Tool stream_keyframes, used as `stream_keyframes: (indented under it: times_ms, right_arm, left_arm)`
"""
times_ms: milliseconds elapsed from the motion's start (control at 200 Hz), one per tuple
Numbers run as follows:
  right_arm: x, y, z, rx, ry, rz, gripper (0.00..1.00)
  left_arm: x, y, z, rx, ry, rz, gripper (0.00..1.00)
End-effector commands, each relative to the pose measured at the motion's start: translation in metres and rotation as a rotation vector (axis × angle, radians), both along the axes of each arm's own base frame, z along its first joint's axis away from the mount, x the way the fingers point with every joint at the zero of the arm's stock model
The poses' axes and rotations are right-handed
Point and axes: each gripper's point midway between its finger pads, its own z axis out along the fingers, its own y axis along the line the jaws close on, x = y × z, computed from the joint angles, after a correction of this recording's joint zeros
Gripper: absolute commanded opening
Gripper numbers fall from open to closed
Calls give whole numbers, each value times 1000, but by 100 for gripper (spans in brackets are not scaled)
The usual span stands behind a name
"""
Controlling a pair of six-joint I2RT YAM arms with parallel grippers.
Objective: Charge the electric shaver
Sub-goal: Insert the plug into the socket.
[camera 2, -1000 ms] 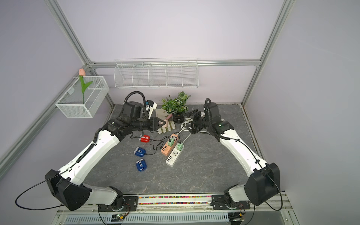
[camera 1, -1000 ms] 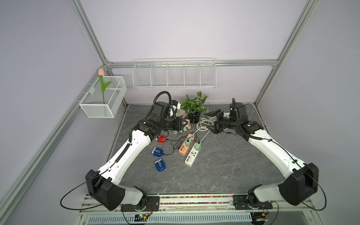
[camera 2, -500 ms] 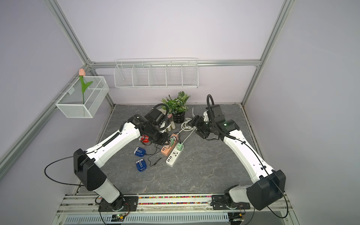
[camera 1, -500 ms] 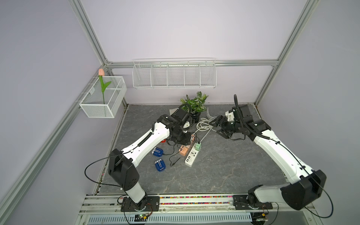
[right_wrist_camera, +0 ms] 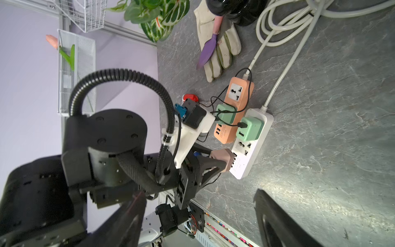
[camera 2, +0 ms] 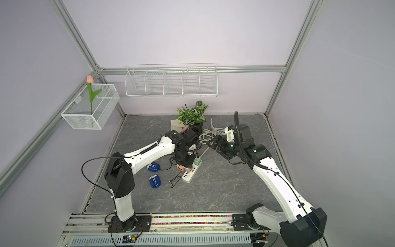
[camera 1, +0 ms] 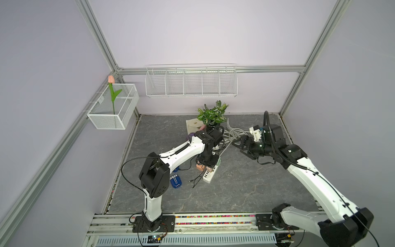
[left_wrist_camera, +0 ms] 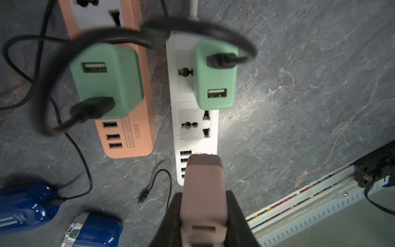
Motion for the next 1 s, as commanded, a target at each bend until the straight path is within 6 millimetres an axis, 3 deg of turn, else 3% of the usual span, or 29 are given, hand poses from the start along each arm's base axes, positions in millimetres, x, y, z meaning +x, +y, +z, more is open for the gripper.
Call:
stream_keyframes:
  times_ms: [0, 365, 385, 500, 635, 995]
  right_arm:
    - [-15, -6, -1, -38, -77, 60, 83]
    - [-50, -37, -27, -106, -131, 30, 86]
    - [-53, -39, -40, -116, -112, 27, 87]
    - [-60, -47, -57, -114, -93, 2, 87]
    - [-65, -54, -69, -121, -59, -22, 87]
    - [-63, -58, -76, -122, -46, -38, 87]
  left_arm:
    - [14, -11, -4, 3, -46, 8, 0]
    - [23, -21, -23, 34, -35, 7, 0]
    - [23, -22, -24, 32, -33, 8, 0]
    - [20, -24, -28, 34, -17, 4, 0]
    - [16, -21, -31, 68, 8, -4, 0]
    - [4, -17, -34, 94, 50, -14, 0]
